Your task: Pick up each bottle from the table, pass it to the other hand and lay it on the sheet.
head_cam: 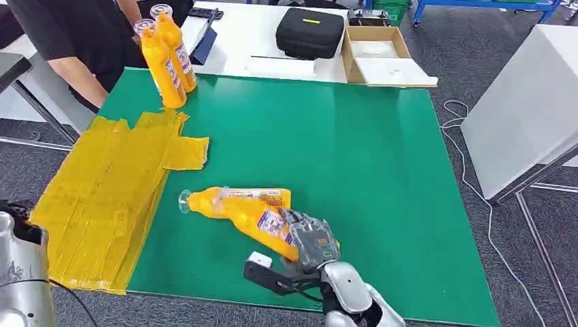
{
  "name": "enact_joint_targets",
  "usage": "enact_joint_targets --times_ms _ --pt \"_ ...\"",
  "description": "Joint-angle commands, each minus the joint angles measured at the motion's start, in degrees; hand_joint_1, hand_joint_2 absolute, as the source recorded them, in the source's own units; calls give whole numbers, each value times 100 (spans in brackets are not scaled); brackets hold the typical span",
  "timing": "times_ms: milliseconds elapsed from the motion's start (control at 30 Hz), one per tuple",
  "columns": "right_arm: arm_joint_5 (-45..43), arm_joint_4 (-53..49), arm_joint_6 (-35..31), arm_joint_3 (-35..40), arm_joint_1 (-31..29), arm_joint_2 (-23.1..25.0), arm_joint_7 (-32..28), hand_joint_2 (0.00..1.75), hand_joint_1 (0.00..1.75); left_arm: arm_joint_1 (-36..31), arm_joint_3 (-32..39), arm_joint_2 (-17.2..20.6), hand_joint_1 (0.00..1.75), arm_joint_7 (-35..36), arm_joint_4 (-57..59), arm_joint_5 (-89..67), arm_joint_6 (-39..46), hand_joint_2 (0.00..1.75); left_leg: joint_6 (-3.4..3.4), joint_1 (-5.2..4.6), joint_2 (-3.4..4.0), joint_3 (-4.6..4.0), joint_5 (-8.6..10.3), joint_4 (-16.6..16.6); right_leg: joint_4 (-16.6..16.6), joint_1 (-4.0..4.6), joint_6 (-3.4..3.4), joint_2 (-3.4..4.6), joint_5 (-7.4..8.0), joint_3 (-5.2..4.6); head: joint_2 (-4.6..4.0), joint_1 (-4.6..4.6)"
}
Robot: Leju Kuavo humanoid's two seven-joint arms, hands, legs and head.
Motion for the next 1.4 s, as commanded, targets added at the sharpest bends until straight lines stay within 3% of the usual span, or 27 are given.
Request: enact_joint_targets --times_ms 33,367,533,567,700,900,1000,1200,1400 --pt "-45 -564 111 -470 -237 169 -40 175 175 -186 82 -267 0 19 133 -13 -19 0 -29 8 -13 31 -16 9 8 7 -17 -18 -21 35 0 2" --pt "-19 -635 86 -490 -178 178 -53 175 175 -215 39 -303 0 19 159 -30 -51 0 -24 6 -7 24 -13 5 4 5 -15 -11 -16 31 0 0" --pt "-88 -1177 40 -760 -236 299 -98 175 175 -928 -557 -538 0 19 1005 -153 -517 0 -25 5 -37 10 -7 14 15 5 -15 -41 -21 16 0 0" --pt "-168 -1201 15 -815 -215 302 -111 175 175 -1100 -679 -583 0 19 1255 -28 -776 175 -19 1 -45 2 1 7 8 3 -11 -46 -15 6 0 2" --pt "-491 -737 -186 -1008 -268 346 -283 175 175 -1363 -1120 -750 0 164 1617 608 -1483 175 -18 4 -63 9 5 6 3 4 -12 -61 -15 17 0 0" --pt "-703 986 -251 -1063 -1261 1117 -575 175 175 -539 -1890 -1094 0 1079 936 2346 -3296 175 -24 -3 15 35 -3 -3 -5 -3 -18 9 10 44 0 0" --pt "-691 1713 -312 -1003 -1682 1503 -698 175 175 -287 -2381 -1169 0 1260 605 2802 -3413 175 -22 -3 21 26 0 -1 0 -3 -17 7 10 35 0 0" --pt "-810 2469 -218 -795 -2192 1936 -819 175 175 8 -2721 -1015 0 1430 -12 3180 -3275 175 -18 4 32 7 0 3 3 1 -16 18 14 16 0 0" --pt "-831 2716 -172 -846 -2508 2158 -854 175 175 285 -3183 -1036 0 1552 -255 3382 -3316 175 -28 15 31 15 -5 7 9 -1 -20 17 5 29 0 0"
